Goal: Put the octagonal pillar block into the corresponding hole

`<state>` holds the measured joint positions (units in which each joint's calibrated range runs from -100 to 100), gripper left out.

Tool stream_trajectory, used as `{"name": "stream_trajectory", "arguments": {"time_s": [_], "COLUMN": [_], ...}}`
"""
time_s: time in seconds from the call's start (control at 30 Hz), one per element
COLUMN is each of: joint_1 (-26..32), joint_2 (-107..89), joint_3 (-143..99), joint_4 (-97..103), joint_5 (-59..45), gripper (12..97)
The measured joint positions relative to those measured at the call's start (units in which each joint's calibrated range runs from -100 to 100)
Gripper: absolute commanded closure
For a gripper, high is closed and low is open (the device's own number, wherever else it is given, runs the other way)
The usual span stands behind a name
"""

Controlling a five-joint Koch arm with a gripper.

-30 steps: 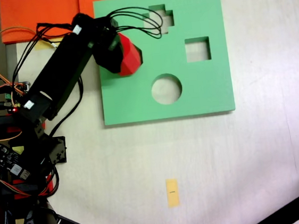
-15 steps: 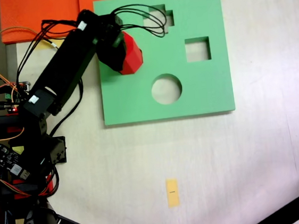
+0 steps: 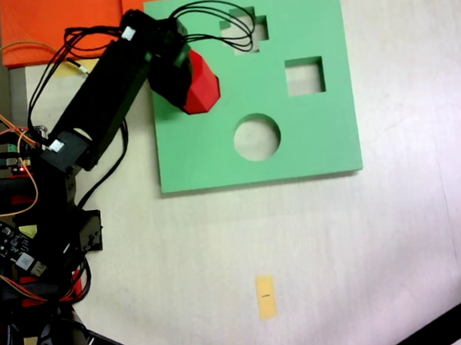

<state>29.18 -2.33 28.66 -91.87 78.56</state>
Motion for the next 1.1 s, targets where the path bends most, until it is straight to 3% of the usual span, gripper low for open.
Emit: {"name": "stream_trajectory", "arguments": {"time_s": [0.03, 0.17, 0.37, 0.63, 0.83, 1.03, 1.1], "joint_1": [0.00, 0.00, 0.05, -0.05, -0.10, -3.81, -6.35], "joint_2": [0.27, 0.41, 0.82, -1.23, -15.60, -39.81, -48.29], "joint_3": [0.00, 0.10, -0.59, -0.59, 3.92, 4.41, 4.41], "joint_4": [0.00, 0.00, 0.20, 0.20, 0.20, -0.59, -1.17], "joint_5": [0.00, 0.05, 0.00, 0.00, -5.03, -22.66, -33.60], "gripper": [74.2, 44.4, 19.9, 19.9, 20.1, 20.5, 33.4]}}
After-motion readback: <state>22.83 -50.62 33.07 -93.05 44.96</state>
